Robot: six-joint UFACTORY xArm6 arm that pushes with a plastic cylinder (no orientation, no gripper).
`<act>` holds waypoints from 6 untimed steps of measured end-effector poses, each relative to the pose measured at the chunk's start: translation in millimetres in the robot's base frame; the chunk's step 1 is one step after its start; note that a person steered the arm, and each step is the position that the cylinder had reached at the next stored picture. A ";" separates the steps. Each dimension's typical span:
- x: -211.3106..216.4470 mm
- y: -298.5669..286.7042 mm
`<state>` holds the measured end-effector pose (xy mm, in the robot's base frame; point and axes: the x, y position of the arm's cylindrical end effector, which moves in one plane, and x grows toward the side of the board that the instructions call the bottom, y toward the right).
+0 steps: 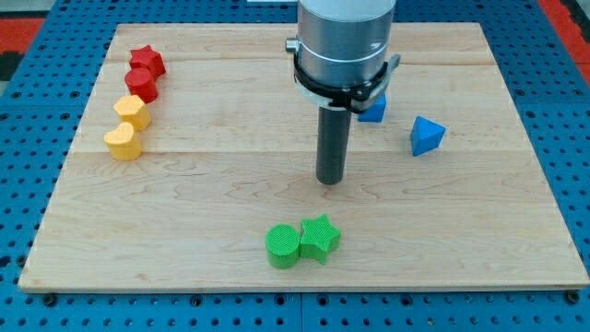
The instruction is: Push the green star towards the yellow heart
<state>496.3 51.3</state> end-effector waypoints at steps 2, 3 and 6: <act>119.1 71.1; 95.8 -9.8; 24.9 -117.2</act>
